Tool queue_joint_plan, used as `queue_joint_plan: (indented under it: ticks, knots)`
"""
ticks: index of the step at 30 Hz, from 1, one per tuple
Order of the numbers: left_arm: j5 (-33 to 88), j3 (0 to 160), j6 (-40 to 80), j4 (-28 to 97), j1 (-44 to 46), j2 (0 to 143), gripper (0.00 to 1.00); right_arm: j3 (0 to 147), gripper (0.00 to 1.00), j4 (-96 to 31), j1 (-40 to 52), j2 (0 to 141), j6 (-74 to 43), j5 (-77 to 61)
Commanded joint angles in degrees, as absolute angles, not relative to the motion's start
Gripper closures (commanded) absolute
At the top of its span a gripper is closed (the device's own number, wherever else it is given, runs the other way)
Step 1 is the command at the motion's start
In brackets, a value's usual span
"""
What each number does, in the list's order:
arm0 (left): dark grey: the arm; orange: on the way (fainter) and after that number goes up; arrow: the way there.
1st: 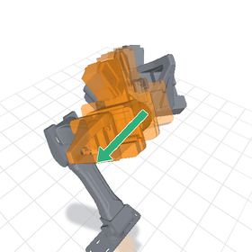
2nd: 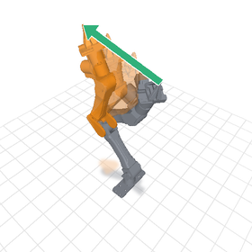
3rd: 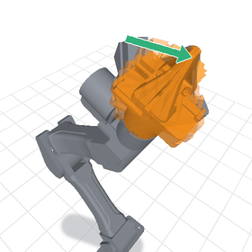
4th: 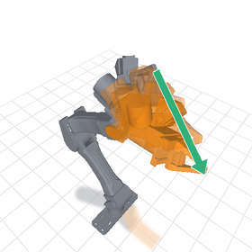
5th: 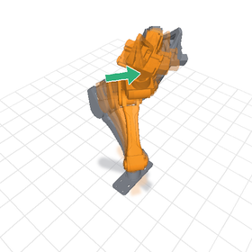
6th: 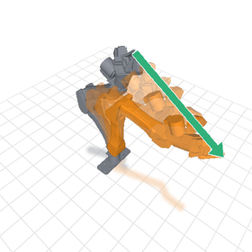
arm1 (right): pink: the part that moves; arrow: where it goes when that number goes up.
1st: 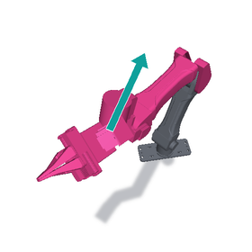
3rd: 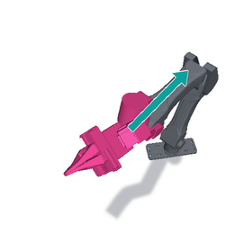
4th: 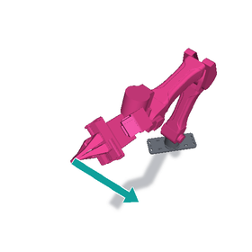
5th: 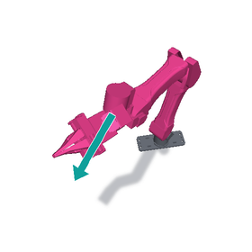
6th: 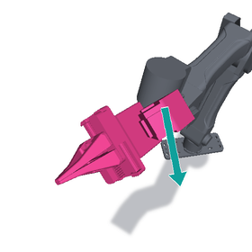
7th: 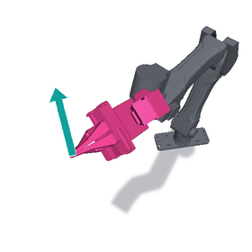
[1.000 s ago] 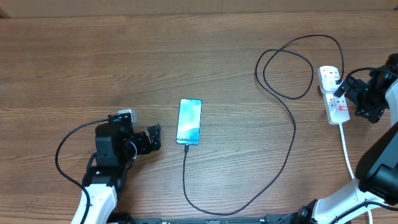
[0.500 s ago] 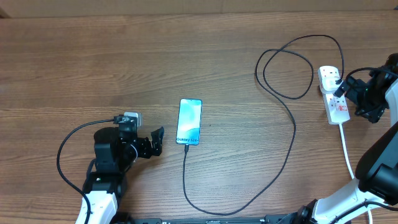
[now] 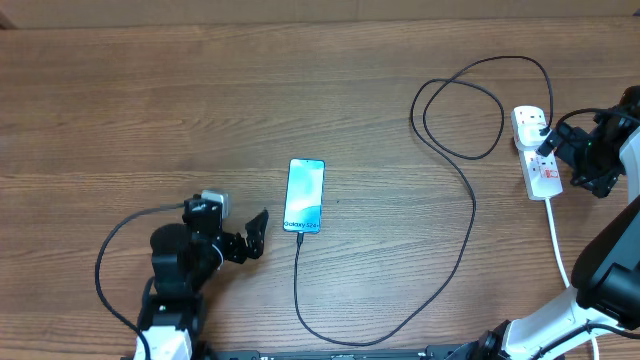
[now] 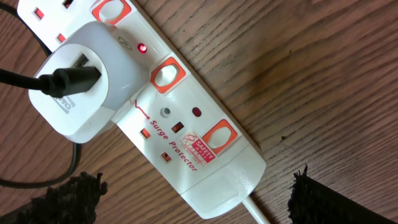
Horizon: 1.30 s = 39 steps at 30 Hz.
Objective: Plug charger to phone and switch on socket
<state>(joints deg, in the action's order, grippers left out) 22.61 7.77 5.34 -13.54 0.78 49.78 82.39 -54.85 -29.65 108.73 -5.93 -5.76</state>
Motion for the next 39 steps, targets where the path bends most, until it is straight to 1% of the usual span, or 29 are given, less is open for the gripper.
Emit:
queue_joint_plan:
  ticks: [1,10,15,20,25,35,39]
  knots:
    - [24.1,5.1,3.8,-14.4,1.2,46.0,0.0,83.5,0.0,-54.5,-30.0,107.8,-5.5,-6.1]
    - [23.0,0.5,3.8,-14.3,1.2,37.0,0.0,83.5,0.0,-54.5,-30.0,107.8,-5.5,-6.1]
    - [20.1,0.3,3.8,-7.0,1.2,30.9,0.0,83.5,0.0,-54.5,-30.0,107.8,-5.5,-6.1]
    - [13.5,0.3,3.8,3.3,1.2,25.0,0.01,83.5,0.0,-54.5,-30.0,107.8,-5.5,-6.1]
    - [12.6,0.3,1.7,3.5,1.2,18.3,0.0,83.5,0.0,-54.5,-30.0,107.8,-5.5,-6.1]
    - [5.1,0.2,1.1,4.3,1.2,9.0,0.0,83.5,0.0,-54.5,-30.0,107.8,-5.5,-6.1]
    - [3.8,0.2,-1.6,4.5,1.2,5.8,0.0,83.5,0.0,-54.5,-30.0,107.8,-5.5,-6.1]
